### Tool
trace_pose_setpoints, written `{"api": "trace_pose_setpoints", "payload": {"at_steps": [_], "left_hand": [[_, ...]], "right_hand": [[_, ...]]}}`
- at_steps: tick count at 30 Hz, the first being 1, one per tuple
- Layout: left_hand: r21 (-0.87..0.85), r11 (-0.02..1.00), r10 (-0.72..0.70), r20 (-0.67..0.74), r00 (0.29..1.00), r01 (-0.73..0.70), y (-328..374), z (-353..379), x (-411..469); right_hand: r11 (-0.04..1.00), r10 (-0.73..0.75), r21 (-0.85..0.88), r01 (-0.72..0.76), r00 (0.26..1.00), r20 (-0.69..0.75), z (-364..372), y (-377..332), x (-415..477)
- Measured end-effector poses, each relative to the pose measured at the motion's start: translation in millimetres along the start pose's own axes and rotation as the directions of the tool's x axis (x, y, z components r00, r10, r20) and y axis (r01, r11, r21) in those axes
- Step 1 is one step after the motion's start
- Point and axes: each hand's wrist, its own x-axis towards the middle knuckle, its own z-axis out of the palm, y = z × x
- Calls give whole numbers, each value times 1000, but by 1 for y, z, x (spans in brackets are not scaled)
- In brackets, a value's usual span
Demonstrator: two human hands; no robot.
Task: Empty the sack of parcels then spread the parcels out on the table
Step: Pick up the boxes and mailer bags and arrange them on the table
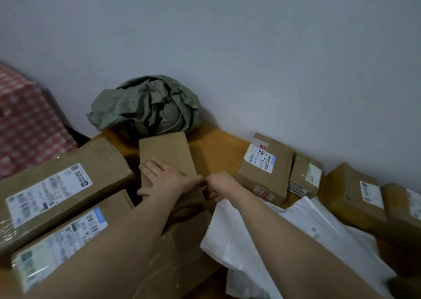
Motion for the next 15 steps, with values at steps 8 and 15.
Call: {"api": "trace_pose_setpoints", "payload": {"at_steps": [8, 15], "left_hand": [[-314, 913, 300, 82, 950, -261, 29, -21, -6], [-734, 671, 393, 235, 889, -103, 44, -39, 0]], "right_hand": [[701, -39, 710, 61, 998, -47, -33, 13, -2], [519, -238, 820, 242, 962, -133, -38, 8, 1]]}}
